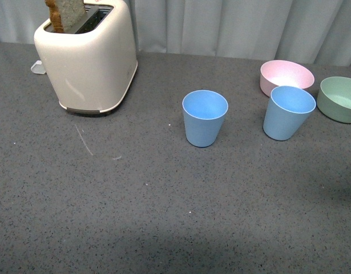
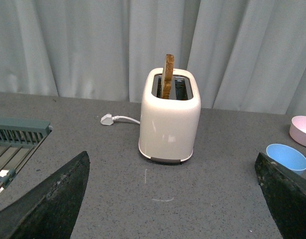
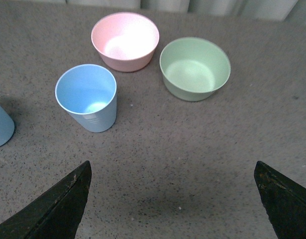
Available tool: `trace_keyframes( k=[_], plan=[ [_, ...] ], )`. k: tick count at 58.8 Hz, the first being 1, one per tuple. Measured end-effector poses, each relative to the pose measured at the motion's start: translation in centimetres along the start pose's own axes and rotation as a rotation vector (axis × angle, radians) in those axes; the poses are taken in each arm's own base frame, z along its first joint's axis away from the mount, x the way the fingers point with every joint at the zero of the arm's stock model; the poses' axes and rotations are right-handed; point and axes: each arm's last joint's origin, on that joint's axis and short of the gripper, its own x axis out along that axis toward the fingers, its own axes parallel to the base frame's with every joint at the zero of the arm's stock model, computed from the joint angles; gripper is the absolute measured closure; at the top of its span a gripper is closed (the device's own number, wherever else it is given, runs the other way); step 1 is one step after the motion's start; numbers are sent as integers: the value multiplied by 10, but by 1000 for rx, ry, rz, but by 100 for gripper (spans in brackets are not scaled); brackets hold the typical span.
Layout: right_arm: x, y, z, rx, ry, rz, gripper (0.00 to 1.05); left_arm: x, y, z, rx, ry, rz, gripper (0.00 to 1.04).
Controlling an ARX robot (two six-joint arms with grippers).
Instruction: Stack blue cups with both arms
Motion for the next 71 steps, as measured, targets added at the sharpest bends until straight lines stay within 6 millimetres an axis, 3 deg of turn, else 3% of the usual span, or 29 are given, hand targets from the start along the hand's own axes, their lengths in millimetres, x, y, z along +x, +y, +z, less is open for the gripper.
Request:
trace_keyframes(
  k=[10,17,29,44,71],
  plan=[
    [61,4,18,96,159,11,10,0,0,0,0,0,0,7],
    [92,12,27,126,192,7,10,0,0,0,0,0,0,7],
    [132,31,36,160,278,-8,10,0,0,0,0,0,0,7],
    [171,53,26,221,408,-8,10,0,0,0,0,0,0,7],
    [183,58,33,229,401,-27,80,0,0,0,0,0,0,7]
  ],
)
